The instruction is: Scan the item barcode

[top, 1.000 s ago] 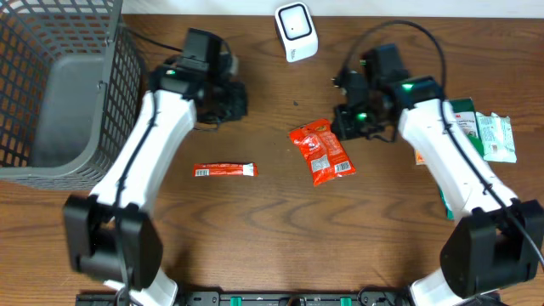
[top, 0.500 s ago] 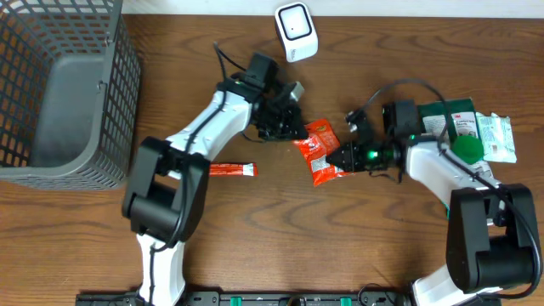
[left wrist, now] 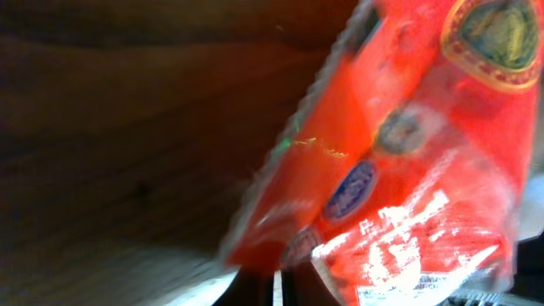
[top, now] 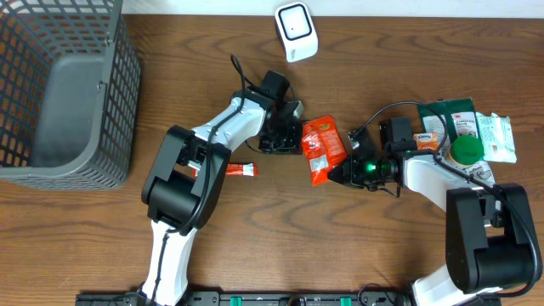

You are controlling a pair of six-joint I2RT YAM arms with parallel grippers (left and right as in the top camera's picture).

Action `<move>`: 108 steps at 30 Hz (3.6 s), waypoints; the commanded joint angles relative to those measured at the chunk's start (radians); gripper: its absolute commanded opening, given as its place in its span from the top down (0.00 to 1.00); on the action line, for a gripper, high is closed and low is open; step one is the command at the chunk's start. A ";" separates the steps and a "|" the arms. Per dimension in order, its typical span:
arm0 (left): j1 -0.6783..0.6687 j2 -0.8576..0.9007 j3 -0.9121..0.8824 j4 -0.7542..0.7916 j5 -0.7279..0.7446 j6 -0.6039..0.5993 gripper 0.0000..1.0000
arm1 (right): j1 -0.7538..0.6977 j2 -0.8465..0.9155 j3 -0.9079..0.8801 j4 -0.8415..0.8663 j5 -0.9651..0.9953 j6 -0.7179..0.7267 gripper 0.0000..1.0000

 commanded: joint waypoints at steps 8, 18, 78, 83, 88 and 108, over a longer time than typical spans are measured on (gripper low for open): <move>0.019 -0.092 0.029 -0.053 -0.138 -0.017 0.92 | 0.008 -0.006 0.007 -0.015 -0.028 0.066 0.99; 0.006 -0.182 0.027 0.067 -0.071 -0.047 0.92 | 0.001 -0.070 0.064 0.011 -0.075 0.034 0.90; -0.073 -0.111 -0.099 0.029 -0.211 -0.059 0.81 | -0.024 0.042 0.206 -0.113 0.166 -0.137 0.79; -0.073 -0.111 -0.099 0.063 -0.293 -0.058 0.81 | 0.027 0.042 0.185 -0.229 0.162 -0.136 0.73; -0.070 -0.111 -0.099 0.088 -0.323 -0.058 0.82 | 0.109 0.042 0.140 -0.256 0.161 -0.091 0.74; -0.042 -0.111 -0.099 0.103 -0.315 -0.054 0.75 | -0.029 0.045 0.252 -0.135 0.244 -0.091 0.71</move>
